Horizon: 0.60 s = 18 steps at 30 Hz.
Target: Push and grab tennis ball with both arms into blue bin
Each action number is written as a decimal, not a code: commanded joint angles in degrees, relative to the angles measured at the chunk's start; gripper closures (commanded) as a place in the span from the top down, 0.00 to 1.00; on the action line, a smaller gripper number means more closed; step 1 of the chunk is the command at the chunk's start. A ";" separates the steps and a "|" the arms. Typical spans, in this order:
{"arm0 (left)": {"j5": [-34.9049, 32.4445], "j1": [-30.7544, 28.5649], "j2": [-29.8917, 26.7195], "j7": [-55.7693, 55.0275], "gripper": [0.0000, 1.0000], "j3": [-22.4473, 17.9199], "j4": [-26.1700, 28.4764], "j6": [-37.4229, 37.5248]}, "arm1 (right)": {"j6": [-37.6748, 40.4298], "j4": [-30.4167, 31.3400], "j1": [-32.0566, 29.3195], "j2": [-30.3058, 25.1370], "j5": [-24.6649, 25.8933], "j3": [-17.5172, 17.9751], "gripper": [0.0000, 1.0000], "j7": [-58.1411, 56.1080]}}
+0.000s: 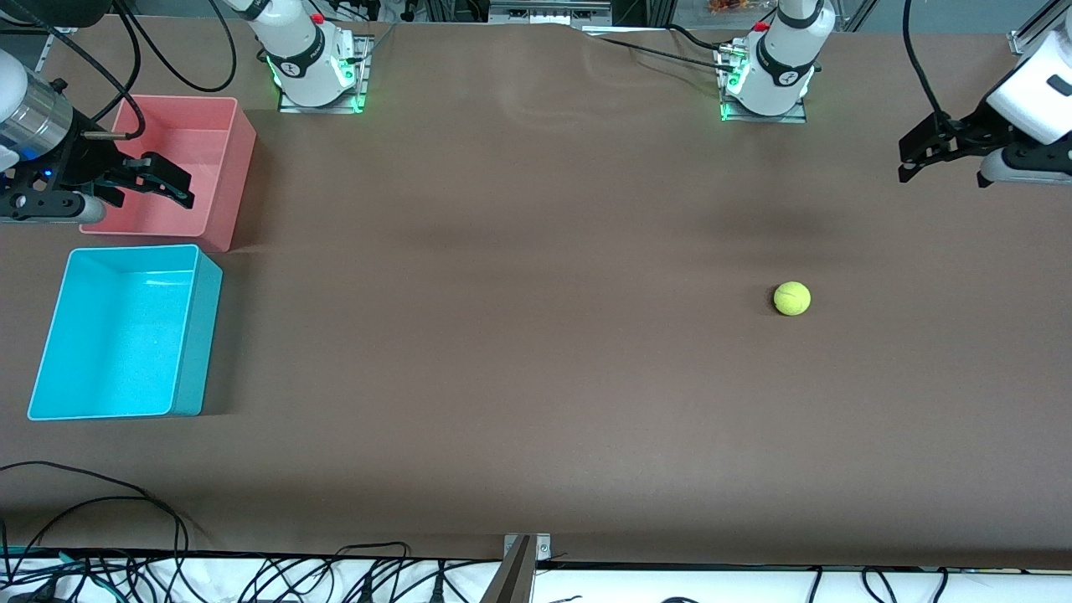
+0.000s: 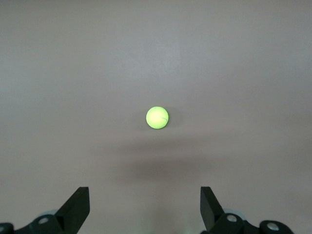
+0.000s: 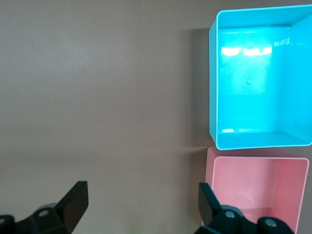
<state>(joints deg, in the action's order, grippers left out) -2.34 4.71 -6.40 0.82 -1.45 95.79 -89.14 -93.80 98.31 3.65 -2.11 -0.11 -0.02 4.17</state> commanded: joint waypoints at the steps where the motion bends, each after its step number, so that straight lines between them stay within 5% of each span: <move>1: 1.11 -0.57 0.95 -0.12 1.00 -0.22 -2.36 1.42 | 0.82 -0.49 -0.05 -0.43 -0.42 0.10 1.00 -0.30; 18: 3.13 -1.81 1.57 -0.12 1.00 -0.31 -2.63 1.33 | 0.73 -0.58 -0.05 -0.35 -0.42 0.02 1.00 -0.12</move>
<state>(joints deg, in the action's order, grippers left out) -0.21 3.31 -6.14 0.75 -2.00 95.42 -89.09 -93.81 98.30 3.65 -2.12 -0.11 -0.02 4.17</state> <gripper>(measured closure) 0.000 0.000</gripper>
